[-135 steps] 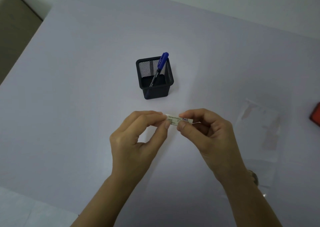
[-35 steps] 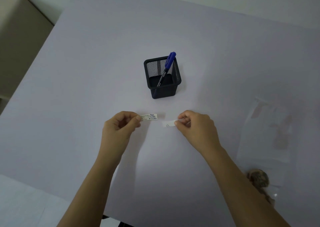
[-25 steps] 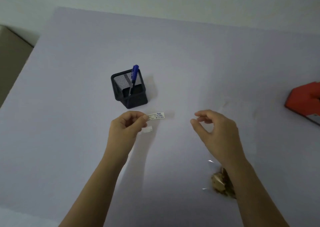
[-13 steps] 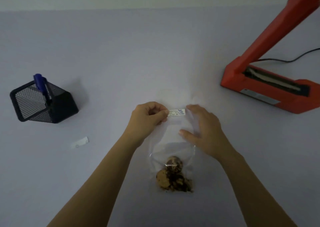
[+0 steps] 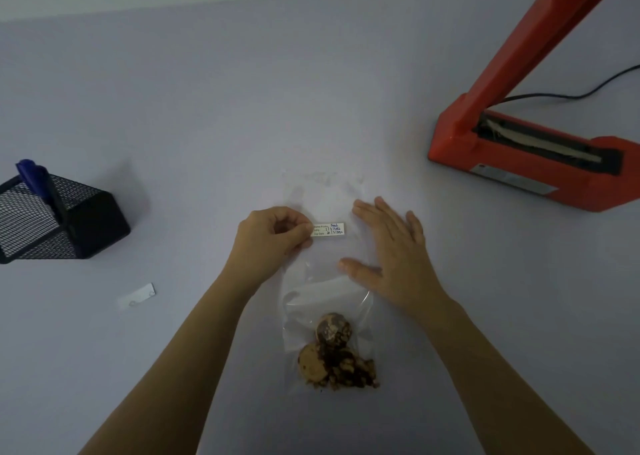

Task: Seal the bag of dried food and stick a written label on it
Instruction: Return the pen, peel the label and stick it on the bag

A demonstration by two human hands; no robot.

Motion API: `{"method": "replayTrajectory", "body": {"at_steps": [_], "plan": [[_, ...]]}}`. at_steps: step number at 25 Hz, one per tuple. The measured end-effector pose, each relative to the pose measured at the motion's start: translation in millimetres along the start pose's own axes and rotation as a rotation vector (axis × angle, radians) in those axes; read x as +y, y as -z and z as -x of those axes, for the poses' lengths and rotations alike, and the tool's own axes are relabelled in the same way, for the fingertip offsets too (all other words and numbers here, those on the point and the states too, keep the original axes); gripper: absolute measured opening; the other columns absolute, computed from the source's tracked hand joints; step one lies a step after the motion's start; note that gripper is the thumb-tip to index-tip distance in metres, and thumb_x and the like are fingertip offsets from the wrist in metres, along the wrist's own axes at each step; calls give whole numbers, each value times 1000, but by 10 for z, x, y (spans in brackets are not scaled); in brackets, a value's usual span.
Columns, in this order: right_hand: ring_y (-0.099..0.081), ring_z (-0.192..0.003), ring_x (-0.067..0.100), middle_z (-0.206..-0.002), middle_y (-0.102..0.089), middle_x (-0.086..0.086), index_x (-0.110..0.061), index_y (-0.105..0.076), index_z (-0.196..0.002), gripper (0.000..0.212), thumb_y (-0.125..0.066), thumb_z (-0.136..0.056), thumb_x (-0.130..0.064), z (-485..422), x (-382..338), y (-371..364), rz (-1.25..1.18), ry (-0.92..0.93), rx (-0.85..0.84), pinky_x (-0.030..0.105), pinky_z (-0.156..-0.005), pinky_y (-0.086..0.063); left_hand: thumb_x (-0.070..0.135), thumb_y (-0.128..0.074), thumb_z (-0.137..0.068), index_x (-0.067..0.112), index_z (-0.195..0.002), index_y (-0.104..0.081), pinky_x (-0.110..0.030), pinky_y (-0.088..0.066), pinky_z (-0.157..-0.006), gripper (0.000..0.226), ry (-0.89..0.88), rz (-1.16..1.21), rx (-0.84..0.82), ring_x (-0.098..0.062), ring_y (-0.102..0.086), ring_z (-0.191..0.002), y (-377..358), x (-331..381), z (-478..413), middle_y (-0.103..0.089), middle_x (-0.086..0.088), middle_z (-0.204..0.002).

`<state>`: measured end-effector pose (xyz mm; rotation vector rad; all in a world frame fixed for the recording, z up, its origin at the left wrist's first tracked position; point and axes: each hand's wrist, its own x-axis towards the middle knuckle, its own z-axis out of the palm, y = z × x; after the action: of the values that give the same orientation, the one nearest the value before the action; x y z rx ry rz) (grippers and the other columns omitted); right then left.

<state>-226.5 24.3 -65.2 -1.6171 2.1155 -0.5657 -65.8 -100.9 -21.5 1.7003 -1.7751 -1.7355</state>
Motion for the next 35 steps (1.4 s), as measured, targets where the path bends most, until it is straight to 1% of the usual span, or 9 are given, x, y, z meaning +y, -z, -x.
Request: {"method": "replayTrajectory", "body": {"at_steps": [3, 6, 9, 14, 23, 29, 35], "plan": [[-21, -140, 9, -145, -39, -10, -28, -39, -126, 61, -50, -76, -62, 3, -4, -6, -11, 14, 31, 36, -111, -4, 17, -69, -81, 17, -77, -72, -48, -54, -85, 6, -10, -45, 31, -30, -69, -78, -24, -1, 15, -73, -3, -67], [-19, -141, 10, -145, -38, -10, -29, -43, -117, 51, -48, -78, -61, 13, -4, -9, -2, 26, 23, 40, -111, -4, 19, -69, -80, 18, -75, -72, -46, -55, -84, 6, -14, -72, 56, -24, -70, -76, -37, -2, 11, -73, 0, -66], [-20, -141, 12, -146, -38, -8, -31, -45, -113, 46, -46, -79, -61, 13, -4, -16, 32, 36, 22, 44, -111, -7, 20, -69, -80, 18, -76, -72, -43, -55, -83, 5, -18, -95, 71, -22, -69, -76, -47, 6, 10, -73, 0, -67], [-23, -140, 16, -146, -40, -5, -33, -47, -112, 41, -45, -80, -60, 10, 7, -29, 85, 51, 17, 43, -109, -7, 20, -69, -79, 18, -77, -72, -42, -55, -81, 5, -32, -131, 85, -23, -69, -77, -58, 14, 16, -73, -1, -70], [-20, -141, 17, -148, -36, -4, -33, -54, -114, 43, -44, -82, -60, 11, 24, -28, 107, 62, -6, 41, -110, -4, 19, -69, -78, 18, -75, -72, -39, -56, -80, 4, -44, -160, 109, -19, -68, -75, -84, 19, 26, -72, 1, -69], [-21, -141, 19, -148, -37, -2, -36, -52, -118, 42, -44, -83, -58, 17, 24, -37, 133, 80, 8, 42, -110, -4, 19, -69, -79, 17, -76, -72, -27, -51, -71, 4, -53, -191, 120, -14, -66, -73, -97, 23, 32, -71, 3, -70], [-22, -140, 20, -147, -38, -2, -36, -49, -122, 45, -42, -83, -59, 13, 16, -41, 146, 77, 18, 44, -110, -7, 19, -68, -79, 18, -75, -71, -26, -51, -69, 5, -66, -200, 122, -12, -65, -71, -96, 23, 29, -71, 3, -69]]}}
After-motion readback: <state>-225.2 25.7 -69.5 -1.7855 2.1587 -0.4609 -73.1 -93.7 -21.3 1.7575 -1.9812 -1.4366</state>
